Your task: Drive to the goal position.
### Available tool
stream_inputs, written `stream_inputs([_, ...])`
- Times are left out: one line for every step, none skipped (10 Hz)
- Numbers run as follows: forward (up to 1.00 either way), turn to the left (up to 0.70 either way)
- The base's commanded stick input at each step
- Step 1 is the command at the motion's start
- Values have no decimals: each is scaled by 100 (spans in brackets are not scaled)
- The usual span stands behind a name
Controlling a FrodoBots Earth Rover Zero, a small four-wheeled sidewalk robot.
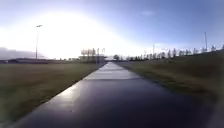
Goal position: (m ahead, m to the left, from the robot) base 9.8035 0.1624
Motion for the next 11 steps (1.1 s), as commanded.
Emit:
stream_inputs([100, 0])
stream_inputs([100, 0])
stream_inputs([100, 0])
stream_inputs([100, 0])
stream_inputs([100, 0])
stream_inputs([100, 0])
stream_inputs([100, 0])
stream_inputs([100, 0])
stream_inputs([100, 0])
stream_inputs([100, 0])
stream_inputs([100, 0])
